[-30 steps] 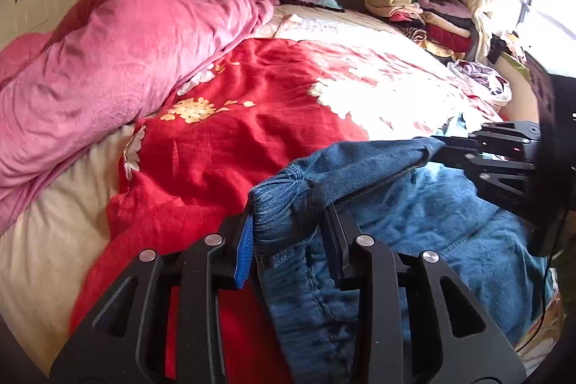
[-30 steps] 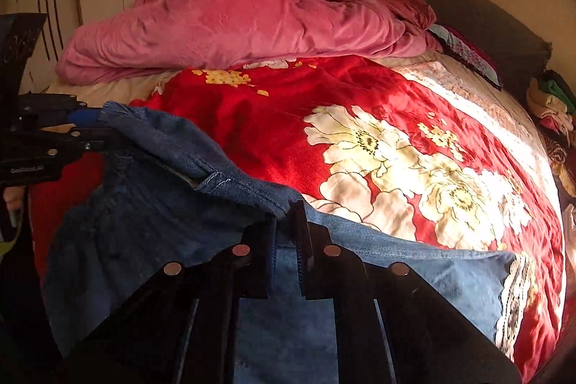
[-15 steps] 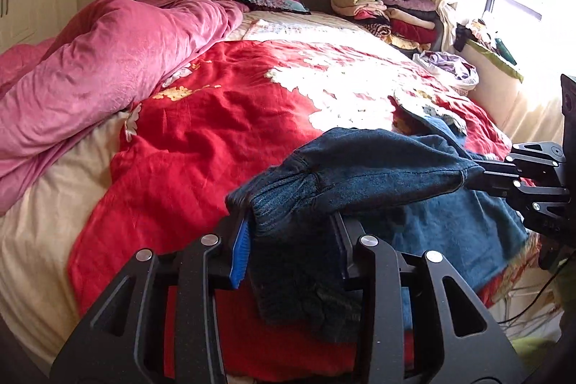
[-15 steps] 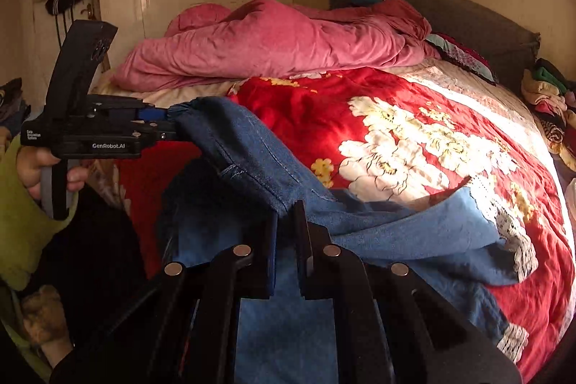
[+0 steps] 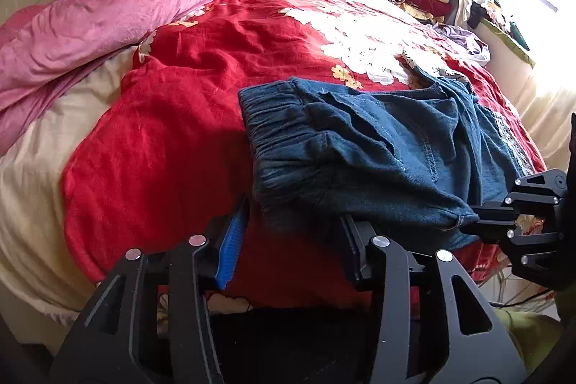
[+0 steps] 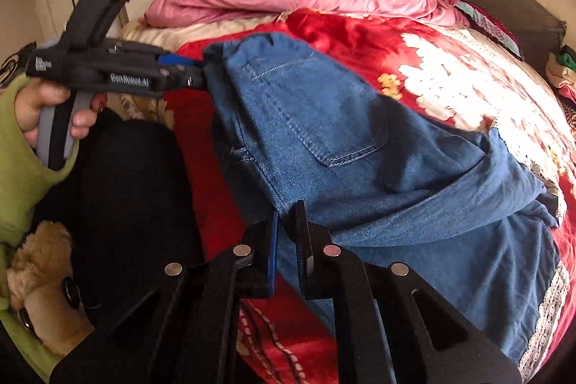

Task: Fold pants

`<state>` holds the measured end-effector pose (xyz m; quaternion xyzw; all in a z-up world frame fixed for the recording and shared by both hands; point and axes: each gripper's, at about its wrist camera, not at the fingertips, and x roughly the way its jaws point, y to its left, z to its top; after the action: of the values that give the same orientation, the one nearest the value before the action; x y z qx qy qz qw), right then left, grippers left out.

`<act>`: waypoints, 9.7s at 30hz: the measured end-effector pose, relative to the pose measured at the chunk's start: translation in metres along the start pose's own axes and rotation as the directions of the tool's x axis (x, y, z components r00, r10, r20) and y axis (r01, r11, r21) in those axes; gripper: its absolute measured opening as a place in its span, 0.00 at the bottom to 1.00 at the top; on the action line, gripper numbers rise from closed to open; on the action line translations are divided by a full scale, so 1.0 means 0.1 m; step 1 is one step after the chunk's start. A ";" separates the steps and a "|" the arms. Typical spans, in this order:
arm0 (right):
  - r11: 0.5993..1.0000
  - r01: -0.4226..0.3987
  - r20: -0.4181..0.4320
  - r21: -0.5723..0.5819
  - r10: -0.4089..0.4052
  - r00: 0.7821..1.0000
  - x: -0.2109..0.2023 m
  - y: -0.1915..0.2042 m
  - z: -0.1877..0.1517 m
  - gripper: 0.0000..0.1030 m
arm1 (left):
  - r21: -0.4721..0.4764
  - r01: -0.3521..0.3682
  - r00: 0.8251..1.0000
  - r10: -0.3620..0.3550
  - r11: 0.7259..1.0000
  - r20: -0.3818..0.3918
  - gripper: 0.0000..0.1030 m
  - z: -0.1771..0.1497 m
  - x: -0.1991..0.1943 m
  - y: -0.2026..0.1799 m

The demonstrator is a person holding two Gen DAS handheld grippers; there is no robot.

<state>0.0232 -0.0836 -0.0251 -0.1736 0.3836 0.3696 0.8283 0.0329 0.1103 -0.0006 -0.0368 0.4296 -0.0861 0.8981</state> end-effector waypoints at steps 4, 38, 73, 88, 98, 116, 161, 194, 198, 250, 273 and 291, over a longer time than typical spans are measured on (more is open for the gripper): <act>1.000 -0.012 -0.030 0.013 0.012 0.999 0.09 0.01 -0.05 0.08 | -0.028 -0.020 1.000 0.020 0.999 0.007 0.45 -0.08 -0.18 0.09; 0.956 -0.028 0.030 0.293 0.020 0.999 0.01 -0.50 -0.09 0.26 | 0.111 -0.069 0.998 0.070 0.991 -0.002 0.46 -0.08 0.23 -0.44; 0.834 0.308 -0.163 0.459 -0.261 0.951 0.75 -2.69 0.81 0.50 | 0.156 0.341 0.925 -0.302 0.927 -0.232 0.09 0.29 1.03 -1.88; 0.745 0.287 -0.018 0.603 -0.346 0.938 -0.04 -2.79 0.30 0.08 | 0.168 0.342 0.929 -0.305 0.925 -0.211 0.13 0.31 0.95 -1.82; 0.614 0.197 0.112 0.764 -0.427 0.897 -1.40 -2.61 -0.62 0.08 | 0.185 0.316 0.942 -0.285 0.931 -0.179 0.10 0.32 0.90 -1.85; 0.444 0.188 -0.034 0.876 -0.333 0.942 -1.68 -1.80 -1.91 0.08 | 0.308 0.286 0.956 -0.251 0.907 -0.150 0.02 0.03 0.54 -1.76; 0.977 0.196 -0.106 0.083 -0.187 0.977 -0.57 -0.57 -1.19 0.03 | 0.459 0.241 0.959 -0.138 0.855 -0.246 0.00 -0.34 0.54 -1.92; 0.778 0.288 -0.060 0.558 -0.308 0.949 -1.06 -1.59 -1.65 0.36 | -0.045 -0.156 0.988 0.156 0.987 -0.007 0.35 0.11 0.24 -0.20; 0.776 0.293 -0.067 0.559 -0.310 0.949 -1.01 -1.59 -1.66 0.36 | -0.074 -0.128 0.991 0.124 0.989 -0.054 0.38 0.07 0.39 -0.07; 0.764 0.148 0.170 0.628 -0.320 0.932 -1.35 -3.03 -1.24 0.16 | 0.100 0.229 0.968 -0.215 0.968 -0.132 0.05 1.27 1.64 -1.73; 0.669 0.395 0.018 0.629 -0.521 0.854 -1.49 -2.60 -1.55 0.54 | 0.155 0.133 0.991 -0.130 0.979 -0.027 0.44 0.91 1.24 -1.62; 0.742 0.395 -0.116 0.542 -0.399 0.909 -1.01 -1.68 -1.62 0.54 | 0.009 0.018 0.998 -0.017 1.000 -0.058 0.69 0.32 0.91 -0.85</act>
<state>0.0222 -0.3363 -0.0523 -0.0026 0.4250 0.0582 0.9033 0.1035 0.0091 -0.0378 -0.0338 0.4549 -0.0971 0.8846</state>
